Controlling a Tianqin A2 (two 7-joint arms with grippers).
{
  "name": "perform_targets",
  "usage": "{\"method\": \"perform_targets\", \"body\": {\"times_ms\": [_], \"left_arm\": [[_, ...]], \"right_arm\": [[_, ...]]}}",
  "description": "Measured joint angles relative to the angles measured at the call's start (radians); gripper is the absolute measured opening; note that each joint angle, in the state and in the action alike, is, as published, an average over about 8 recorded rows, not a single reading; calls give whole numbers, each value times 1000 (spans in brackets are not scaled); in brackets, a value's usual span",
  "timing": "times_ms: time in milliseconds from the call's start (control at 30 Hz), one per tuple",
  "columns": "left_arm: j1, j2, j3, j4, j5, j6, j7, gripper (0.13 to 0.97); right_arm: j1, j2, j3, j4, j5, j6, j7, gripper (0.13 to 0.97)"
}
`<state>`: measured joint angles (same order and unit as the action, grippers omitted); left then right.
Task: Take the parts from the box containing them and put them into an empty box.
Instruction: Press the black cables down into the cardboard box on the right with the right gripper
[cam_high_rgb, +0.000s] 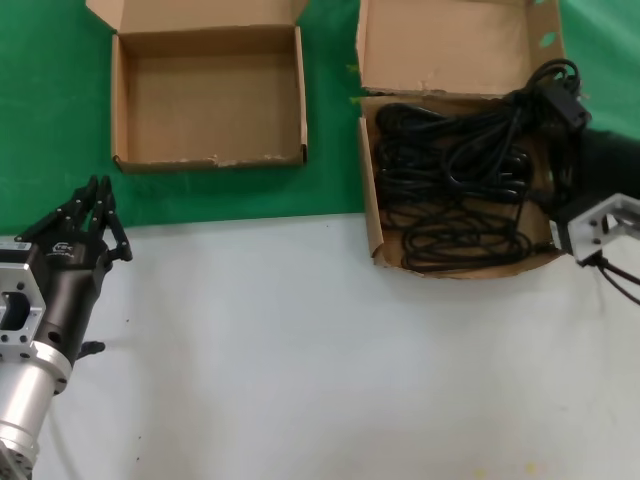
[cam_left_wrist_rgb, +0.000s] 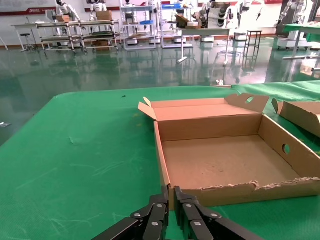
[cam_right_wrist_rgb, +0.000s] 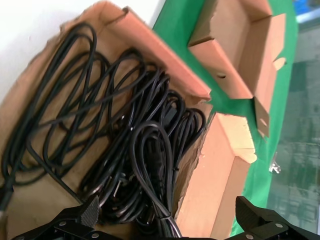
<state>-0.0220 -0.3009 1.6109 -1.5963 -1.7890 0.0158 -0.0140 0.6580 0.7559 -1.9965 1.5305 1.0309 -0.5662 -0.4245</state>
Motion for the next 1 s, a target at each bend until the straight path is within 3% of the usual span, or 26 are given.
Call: {"method": "perform_targets", "body": {"times_ms": [367,667,1000], "left_arm": [[0,0,0,0,0,0,0,159],[0,0,0,0,0,0,0,145],[0,0,0,0,0,0,0,145]], "right_arm": [[121,-73,-32,-95,-107,-73,-37,951],[151,-108,-41,-144,-144,-88,-48,872],[180,-132,-49,-191,-164,-92,-66,702]]}}
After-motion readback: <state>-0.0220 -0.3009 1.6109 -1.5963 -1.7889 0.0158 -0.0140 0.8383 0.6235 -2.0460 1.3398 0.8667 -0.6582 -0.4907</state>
